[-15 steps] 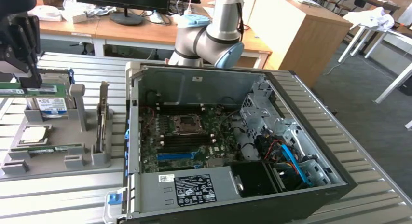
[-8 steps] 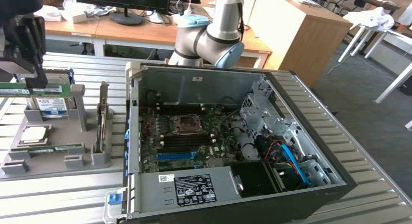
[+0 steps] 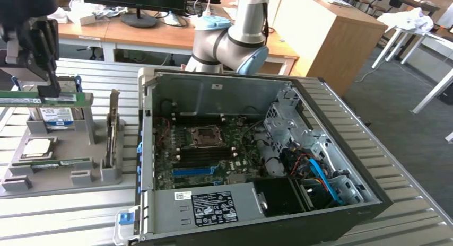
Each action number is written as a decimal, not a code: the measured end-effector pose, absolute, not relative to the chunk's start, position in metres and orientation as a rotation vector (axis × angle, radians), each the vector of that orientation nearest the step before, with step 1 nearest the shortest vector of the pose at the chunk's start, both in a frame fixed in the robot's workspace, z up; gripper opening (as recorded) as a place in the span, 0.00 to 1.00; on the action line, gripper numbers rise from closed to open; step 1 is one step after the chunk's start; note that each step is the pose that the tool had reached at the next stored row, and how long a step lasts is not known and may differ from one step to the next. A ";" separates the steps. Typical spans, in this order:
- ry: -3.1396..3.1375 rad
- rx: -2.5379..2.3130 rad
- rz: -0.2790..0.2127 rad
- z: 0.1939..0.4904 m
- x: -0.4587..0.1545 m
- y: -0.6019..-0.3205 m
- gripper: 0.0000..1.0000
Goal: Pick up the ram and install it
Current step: 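Pick up the ram and move it above insertion slot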
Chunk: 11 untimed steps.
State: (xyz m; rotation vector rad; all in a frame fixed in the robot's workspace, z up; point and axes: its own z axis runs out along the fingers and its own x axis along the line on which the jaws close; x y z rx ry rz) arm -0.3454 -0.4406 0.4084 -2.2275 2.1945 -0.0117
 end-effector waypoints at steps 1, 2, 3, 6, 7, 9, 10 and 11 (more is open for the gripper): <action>2.195 -2.228 -0.012 0.408 -0.344 -0.441 0.12; 2.195 -2.228 -0.012 0.408 -0.343 -0.441 0.12; 2.195 -2.228 -0.012 0.408 -0.341 -0.441 0.12; 2.194 -2.228 -0.012 0.408 -0.338 -0.441 0.12; 2.195 -2.228 -0.012 0.408 -0.336 -0.441 0.12; 2.194 -2.228 -0.012 0.408 -0.334 -0.441 0.12; 2.195 -2.228 -0.012 0.408 -0.333 -0.441 0.12; 2.195 -2.228 -0.012 0.408 -0.332 -0.441 0.12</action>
